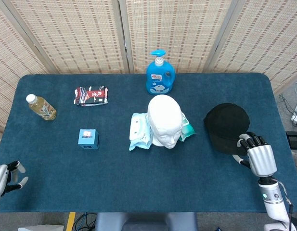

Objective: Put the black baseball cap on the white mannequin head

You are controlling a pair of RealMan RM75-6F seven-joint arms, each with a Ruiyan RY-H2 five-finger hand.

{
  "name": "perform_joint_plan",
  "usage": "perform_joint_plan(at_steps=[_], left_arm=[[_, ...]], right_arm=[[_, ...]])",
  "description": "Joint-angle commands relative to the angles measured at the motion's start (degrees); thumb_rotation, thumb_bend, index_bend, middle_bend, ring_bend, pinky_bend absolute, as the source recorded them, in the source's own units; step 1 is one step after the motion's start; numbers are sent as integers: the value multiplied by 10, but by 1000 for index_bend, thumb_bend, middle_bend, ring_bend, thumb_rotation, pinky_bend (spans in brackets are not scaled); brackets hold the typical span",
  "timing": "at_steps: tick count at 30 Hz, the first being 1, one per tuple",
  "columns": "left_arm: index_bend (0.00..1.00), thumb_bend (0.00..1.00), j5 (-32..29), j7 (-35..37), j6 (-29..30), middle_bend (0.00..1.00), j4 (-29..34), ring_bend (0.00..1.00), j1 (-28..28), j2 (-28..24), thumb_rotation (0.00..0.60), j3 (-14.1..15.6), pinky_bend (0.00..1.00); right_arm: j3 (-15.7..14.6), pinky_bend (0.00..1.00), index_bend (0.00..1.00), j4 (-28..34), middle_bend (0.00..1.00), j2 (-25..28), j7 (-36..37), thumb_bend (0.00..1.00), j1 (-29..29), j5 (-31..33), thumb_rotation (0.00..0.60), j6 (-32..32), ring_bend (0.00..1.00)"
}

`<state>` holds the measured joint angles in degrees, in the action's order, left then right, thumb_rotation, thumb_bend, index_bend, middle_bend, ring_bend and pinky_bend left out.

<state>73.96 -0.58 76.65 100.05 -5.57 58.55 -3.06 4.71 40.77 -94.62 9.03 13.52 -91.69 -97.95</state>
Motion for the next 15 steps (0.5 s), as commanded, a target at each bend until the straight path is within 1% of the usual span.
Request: perform_joint_plan(at_steps=[1, 7, 15], left_arm=[[558, 215, 0, 0, 0, 749, 0, 689, 0, 0, 600, 0, 939], [558, 215, -1, -1, -1, 749, 1, 689, 1, -2, 600, 1, 939], [558, 215, -1, 0, -1, 749, 2, 689, 1, -3, 600, 2, 939]], right_arm=[[0, 406, 538, 3, 385, 3, 3, 171, 0, 2, 600, 4, 269], [-1, 396, 538, 8, 374, 7, 6, 297, -1, 4, 600, 12, 260], [0, 389, 538, 11, 371, 8, 9, 394, -1, 6, 600, 17, 256]])
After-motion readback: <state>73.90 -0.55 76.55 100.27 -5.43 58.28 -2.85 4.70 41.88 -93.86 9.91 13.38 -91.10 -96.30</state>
